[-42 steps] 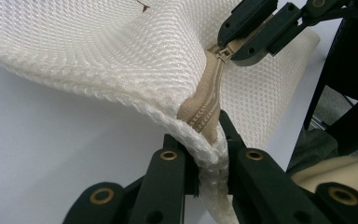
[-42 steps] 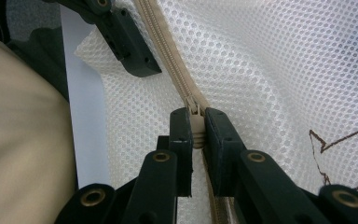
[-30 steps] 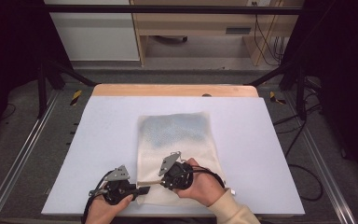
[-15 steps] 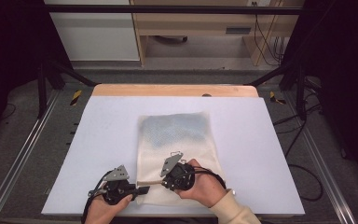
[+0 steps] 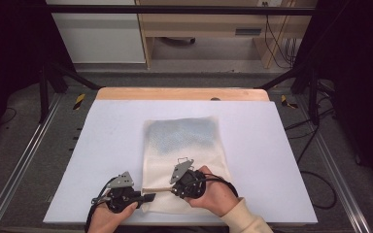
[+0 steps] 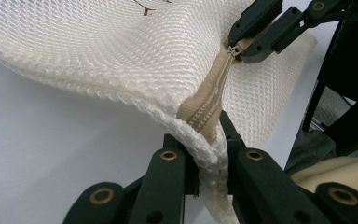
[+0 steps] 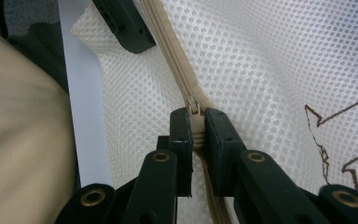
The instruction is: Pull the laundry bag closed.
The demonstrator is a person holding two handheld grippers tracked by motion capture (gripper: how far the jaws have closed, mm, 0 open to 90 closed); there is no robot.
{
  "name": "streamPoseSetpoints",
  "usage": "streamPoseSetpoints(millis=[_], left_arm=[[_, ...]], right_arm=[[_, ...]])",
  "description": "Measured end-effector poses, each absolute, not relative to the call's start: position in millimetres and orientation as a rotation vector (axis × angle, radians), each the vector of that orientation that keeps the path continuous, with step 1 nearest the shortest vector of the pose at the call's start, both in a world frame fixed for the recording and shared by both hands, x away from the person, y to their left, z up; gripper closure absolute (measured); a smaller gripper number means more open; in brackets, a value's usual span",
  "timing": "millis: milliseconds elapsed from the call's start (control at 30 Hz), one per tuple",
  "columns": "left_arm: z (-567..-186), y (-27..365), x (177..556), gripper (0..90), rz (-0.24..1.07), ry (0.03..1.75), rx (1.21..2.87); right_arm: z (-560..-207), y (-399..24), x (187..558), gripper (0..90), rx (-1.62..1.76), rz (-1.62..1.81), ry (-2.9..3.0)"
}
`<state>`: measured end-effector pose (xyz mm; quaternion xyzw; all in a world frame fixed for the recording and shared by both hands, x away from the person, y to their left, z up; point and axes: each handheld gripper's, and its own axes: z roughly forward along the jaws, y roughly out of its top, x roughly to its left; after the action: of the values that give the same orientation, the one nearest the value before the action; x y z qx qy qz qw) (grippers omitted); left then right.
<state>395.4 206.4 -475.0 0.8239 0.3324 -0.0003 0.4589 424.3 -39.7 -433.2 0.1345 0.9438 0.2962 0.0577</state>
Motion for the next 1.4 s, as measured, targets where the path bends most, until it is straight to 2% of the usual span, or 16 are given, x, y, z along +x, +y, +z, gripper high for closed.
streamPoseSetpoints(millis=[1400], left_arm=[[-474,207,395,83.8,-0.004,0.814,2.03]], right_arm=[[-434,-61,423,81.9,0.46,0.931,2.837]])
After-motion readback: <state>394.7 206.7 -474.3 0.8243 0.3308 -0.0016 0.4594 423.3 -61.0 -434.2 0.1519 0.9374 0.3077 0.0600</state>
